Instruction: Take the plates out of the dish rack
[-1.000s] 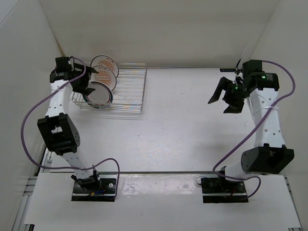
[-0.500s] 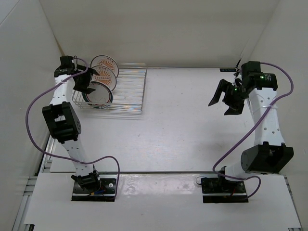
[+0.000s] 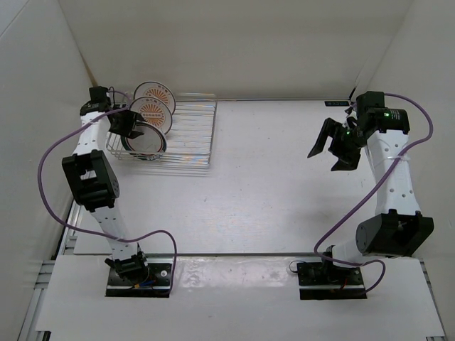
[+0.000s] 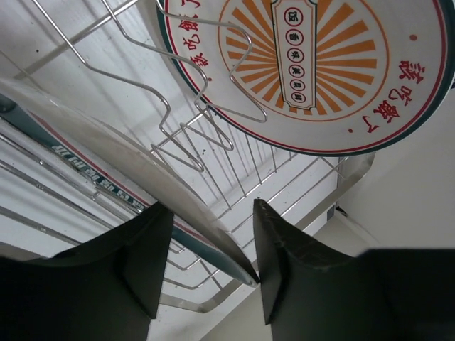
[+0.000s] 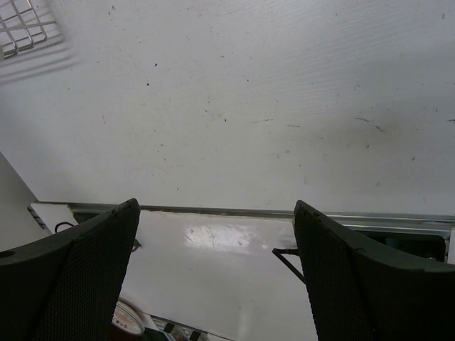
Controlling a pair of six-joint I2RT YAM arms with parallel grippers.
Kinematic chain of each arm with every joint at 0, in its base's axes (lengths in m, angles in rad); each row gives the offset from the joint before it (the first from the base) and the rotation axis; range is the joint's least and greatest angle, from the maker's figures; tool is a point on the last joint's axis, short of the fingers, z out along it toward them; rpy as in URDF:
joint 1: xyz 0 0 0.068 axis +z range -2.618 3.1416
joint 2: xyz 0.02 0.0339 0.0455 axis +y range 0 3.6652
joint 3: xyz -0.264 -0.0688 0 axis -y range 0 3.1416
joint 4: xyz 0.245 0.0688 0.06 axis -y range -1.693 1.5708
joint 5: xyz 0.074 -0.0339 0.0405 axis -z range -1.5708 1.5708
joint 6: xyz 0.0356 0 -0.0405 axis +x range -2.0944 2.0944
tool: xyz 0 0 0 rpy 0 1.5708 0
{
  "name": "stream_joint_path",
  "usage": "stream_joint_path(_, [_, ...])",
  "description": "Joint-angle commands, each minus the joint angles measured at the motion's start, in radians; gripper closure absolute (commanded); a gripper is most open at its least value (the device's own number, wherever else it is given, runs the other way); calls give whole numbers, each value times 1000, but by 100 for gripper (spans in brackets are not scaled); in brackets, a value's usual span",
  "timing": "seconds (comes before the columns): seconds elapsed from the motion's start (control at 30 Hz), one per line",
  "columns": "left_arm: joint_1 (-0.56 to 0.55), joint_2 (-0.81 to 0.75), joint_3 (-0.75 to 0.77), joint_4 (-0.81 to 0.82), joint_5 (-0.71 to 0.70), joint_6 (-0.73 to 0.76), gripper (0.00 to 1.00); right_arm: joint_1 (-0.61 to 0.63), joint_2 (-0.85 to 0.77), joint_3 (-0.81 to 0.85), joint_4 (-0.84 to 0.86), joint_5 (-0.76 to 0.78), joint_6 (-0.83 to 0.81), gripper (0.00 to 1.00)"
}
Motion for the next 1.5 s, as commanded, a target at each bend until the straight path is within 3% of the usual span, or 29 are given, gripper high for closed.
stream_joint_path(0.0, [13,-76,-14,-53,19,15,44,-3,-20,1,-106,-1,-6,10])
stream_joint_path(0.1, [21,-99,-14,-59,23,0,46,-3,-20,-3,-107,-7,-10,10])
stream_joint_path(0.47, [42,-243,-94,-79,48,-143,71,-1,-28,-16,-107,-26,-16,10])
stream_joint_path(0.73, [59,-328,-51,-8,92,-246,82,2,-48,-41,-110,-33,-20,10])
stream_joint_path(0.9, [60,-348,-29,13,98,-247,84,3,-60,-65,-113,-44,-23,10])
stream_joint_path(0.97, [62,-343,-37,19,114,-234,77,6,-60,-67,-110,-56,-28,10])
stream_joint_path(1.17, [65,-248,-63,88,137,-191,43,17,-63,-64,-118,-61,-40,10])
stream_joint_path(1.4, [34,-59,159,-19,129,-97,29,29,-61,-61,-110,-64,-46,10])
stream_joint_path(1.47, [28,-26,175,-42,118,-89,20,29,-63,-67,-109,-66,-43,10])
